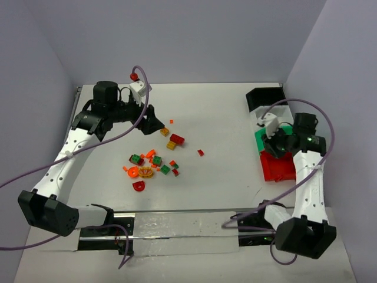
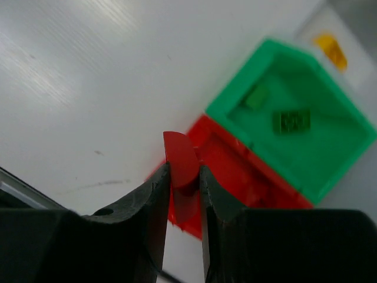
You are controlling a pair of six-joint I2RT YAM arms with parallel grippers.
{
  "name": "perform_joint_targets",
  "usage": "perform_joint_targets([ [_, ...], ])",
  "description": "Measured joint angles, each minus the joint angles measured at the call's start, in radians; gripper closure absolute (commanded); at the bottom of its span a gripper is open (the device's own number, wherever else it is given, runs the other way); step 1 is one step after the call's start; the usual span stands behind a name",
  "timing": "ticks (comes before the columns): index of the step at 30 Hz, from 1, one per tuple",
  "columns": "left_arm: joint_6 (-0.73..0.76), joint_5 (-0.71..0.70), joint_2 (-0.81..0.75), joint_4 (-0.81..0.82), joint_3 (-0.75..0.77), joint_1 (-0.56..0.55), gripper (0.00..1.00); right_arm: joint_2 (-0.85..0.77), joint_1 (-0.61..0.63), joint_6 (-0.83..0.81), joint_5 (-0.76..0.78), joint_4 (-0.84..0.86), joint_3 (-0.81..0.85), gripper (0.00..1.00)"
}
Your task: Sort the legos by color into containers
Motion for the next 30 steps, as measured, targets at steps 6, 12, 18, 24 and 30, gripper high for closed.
perform_joint_targets([
  [6,-0.105,-0.164,-0.011,0.063,-0.044,-0.011,0.01,0.132,-0.281,-0.097,0.063,-0.079,0.035,1.00],
  [12,-0.094,-0.192,-0.010,0.068,-0.044,-0.012,0.01,0.285,-0.357,-0.091,0.103,-0.074,0.069,0.99],
  [18,-0.073,-0.230,0.003,0.068,-0.044,-0.018,0.01,0.371,-0.359,-0.045,0.129,-0.040,0.069,0.45],
  [24,-0.065,-0.272,0.010,0.069,-0.056,-0.019,0.01,0.393,-0.359,-0.013,0.182,-0.009,0.069,0.19],
  [30,-0.067,-0.289,0.005,0.072,-0.096,-0.019,0.01,0.372,-0.350,0.026,0.168,-0.020,0.119,0.15],
])
